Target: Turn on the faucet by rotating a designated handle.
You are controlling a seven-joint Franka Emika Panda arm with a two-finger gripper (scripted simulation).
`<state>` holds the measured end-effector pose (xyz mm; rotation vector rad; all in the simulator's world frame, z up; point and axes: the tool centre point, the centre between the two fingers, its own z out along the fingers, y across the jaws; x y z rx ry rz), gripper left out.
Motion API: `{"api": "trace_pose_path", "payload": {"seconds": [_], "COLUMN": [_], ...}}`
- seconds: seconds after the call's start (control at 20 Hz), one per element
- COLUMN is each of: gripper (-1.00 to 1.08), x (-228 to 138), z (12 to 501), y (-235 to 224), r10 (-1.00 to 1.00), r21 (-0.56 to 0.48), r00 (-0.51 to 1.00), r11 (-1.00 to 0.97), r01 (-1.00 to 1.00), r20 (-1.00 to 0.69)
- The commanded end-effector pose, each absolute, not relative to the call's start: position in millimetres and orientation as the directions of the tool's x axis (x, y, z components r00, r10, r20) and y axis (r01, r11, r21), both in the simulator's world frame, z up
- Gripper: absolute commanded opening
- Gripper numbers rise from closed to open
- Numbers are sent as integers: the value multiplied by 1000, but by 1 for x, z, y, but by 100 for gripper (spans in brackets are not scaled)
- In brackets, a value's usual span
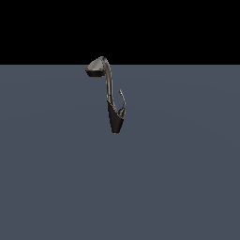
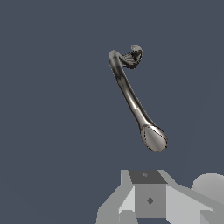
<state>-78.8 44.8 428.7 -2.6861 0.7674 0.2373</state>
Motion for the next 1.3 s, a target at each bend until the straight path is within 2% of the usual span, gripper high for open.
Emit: {"api": "trace_pose_path", "payload": {"seconds": [0.0, 0.6, 1.25], "gripper": [-100, -100, -100], "x": [-60, 20, 83], "z": [415, 335, 228], "y": [44, 28, 0], "r10": [-529, -695, -735], "r21": [-281, -248, -96], "r00": [797, 519, 136], "r11": [-749, -459, -97], "r01": [-600, -853, -991], "r20": [-292, -498, -665]}}
